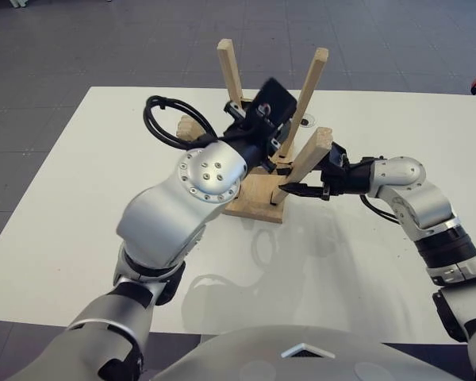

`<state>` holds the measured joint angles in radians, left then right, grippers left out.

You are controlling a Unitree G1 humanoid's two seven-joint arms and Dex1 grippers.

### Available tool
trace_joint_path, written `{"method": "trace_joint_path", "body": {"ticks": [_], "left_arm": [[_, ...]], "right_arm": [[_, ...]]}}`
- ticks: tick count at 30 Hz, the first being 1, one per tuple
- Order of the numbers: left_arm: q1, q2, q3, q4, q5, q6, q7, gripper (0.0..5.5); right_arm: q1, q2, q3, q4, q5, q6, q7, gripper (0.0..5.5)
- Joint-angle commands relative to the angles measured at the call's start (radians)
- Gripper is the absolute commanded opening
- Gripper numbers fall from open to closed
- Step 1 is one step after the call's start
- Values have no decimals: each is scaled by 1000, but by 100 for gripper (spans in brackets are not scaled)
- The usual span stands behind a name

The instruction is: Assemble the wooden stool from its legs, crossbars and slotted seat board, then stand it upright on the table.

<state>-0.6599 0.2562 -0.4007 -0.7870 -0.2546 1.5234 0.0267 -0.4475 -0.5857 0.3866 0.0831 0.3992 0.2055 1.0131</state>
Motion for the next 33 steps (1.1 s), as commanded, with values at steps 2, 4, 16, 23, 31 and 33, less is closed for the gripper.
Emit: {"method": "trace_joint_path", "body": {"ticks": [2,4,16,23,31,33], "left_arm": [[-29,14,-55,13,74,-61,45,211],[-97,4,18,35,150,-158,101,211],[209,106,-270,131,72,-21,-57,211],[225,44,-216,133,108,-40,-36,211],[210,9,-175,140,124,-52,-37,211],[183,-9,-139,129,123,-53,-45,211]], "right_arm": [[122,-26,111,149,-191,96,-53,203],[122,-25,110,149,-190,96,-55,203],[127,-36,112,132,-186,105,-47,203],[56,-31,240,153,-267,126,34,203],[-37,-10,393,304,-326,123,155,203],[-38,0,390,343,-318,119,149,203]]}}
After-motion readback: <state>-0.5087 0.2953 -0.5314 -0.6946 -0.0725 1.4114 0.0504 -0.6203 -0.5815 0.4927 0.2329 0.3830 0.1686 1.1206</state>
